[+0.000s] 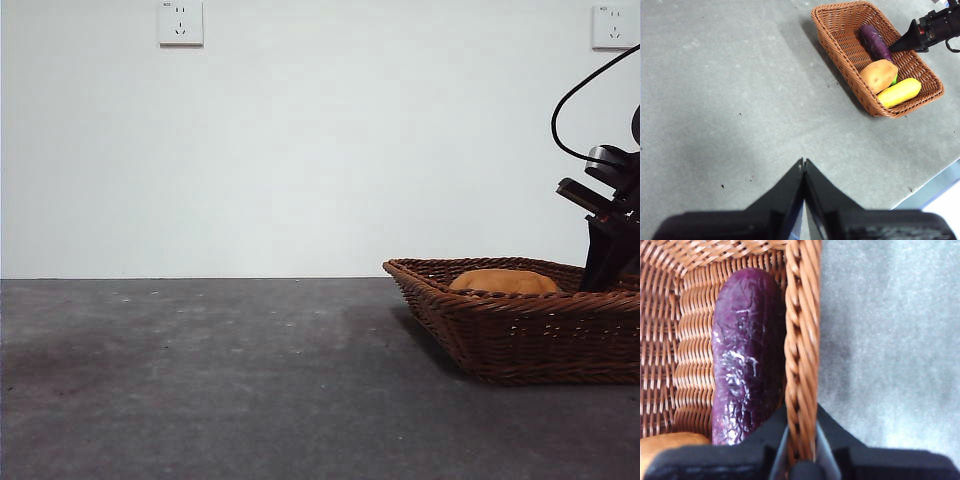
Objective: Help me put the vegetables on the table into the basket
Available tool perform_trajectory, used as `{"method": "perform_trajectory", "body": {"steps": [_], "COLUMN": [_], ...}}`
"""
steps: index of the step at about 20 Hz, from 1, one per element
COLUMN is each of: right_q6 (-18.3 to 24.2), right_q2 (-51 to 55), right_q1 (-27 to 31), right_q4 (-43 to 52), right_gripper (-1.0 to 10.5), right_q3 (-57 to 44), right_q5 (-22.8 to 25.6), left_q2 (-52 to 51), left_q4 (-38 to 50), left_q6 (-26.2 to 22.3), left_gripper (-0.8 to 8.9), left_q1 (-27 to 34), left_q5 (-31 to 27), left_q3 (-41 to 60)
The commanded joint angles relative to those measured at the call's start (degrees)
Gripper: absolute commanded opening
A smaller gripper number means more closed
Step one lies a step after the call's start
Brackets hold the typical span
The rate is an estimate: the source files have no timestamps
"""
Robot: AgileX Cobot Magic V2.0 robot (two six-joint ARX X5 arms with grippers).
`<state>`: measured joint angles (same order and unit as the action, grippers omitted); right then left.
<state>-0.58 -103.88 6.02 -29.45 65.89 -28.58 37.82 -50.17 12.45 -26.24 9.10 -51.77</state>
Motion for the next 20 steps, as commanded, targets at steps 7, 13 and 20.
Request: {"method": "perform_trajectory", "body": {"steps": [7, 13, 20], "right_q6": [0.9, 5.3, 7.3], "right_q2": [2.6, 19.9, 37.2], "right_q1": [0.0, -0.7, -5.3], "right_q4": [-3.0, -29.0, -44.8], "right_gripper": [4.1, 3.9, 0.5], "right_q3": [3.9, 9.8, 9.8], "right_q5": [-0.1, -1.2, -1.2], "left_q2": [0.1, 0.1, 0.1], "left_q4": [1.6, 1.8, 2.3], "left_q6": [-1.0, -1.8, -3.0], "left_gripper": [-0.08, -0.08, -0.08], "left_q1": [0.2, 0.2, 0.2], "left_q5": [-0.2, -0.1, 0.1], "left_q3": [0.2, 0.2, 0.2]}}
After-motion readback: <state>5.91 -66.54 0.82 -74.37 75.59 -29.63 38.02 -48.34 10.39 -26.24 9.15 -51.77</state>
